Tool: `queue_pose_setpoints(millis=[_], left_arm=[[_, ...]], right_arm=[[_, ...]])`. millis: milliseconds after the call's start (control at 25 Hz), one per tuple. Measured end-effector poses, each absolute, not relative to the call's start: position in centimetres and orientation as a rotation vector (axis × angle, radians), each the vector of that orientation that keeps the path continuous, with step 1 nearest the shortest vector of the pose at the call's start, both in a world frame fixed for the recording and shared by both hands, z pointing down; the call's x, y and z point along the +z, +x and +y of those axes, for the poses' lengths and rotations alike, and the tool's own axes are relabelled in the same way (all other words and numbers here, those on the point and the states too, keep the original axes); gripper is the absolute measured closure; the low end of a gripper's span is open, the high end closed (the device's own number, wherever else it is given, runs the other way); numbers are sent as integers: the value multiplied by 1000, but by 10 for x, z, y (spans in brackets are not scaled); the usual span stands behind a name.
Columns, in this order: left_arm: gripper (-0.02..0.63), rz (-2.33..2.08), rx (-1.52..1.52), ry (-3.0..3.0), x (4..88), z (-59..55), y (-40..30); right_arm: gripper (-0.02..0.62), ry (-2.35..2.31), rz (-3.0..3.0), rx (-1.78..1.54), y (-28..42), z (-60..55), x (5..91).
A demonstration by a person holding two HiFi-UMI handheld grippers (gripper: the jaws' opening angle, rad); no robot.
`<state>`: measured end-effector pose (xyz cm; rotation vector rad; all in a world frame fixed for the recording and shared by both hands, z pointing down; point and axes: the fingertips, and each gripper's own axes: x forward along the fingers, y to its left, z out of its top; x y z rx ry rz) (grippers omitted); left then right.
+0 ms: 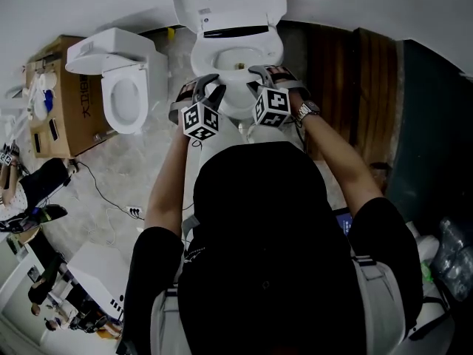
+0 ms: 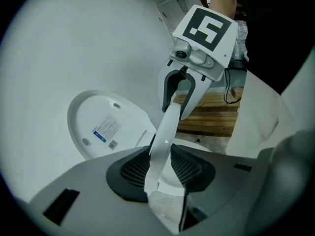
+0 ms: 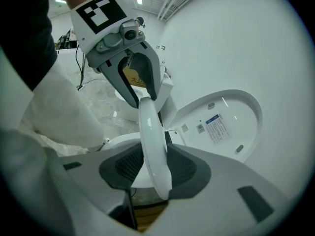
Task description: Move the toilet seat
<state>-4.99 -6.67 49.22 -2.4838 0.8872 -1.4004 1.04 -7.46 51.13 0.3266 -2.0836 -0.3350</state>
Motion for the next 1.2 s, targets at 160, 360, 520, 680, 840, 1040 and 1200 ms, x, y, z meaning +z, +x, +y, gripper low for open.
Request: queue_pose_setpoints(millis=[160,360,520,680,840,1040,1200], left_arm=[[465,893,-1372,-2479,482,-79,-51],[468,895,-1295,-2501,468,-99,-54],[469,881,-1258,-2531,458,-113,-57],[471,832,-1254,-2551,450,-131,-58],[474,813,-1244,-2555,442,-147,-60],[477,811,-1219,-2555,435,-162,-61],[478,818,-1202,-2560,431,-172,-62]], right_arm=[[442,337,-2089,-338,9,-88,502],[445,362,-2082,-339,7,-108,488],[446,387,-2068,-325,4,-122,479],[448,404,-2052,-332,4,-141,470],[449,428,-2036,-337,3,-156,461],[449,449,-2026,-331,1,-172,454],[448,471,-2023,-318,1,-181,450]])
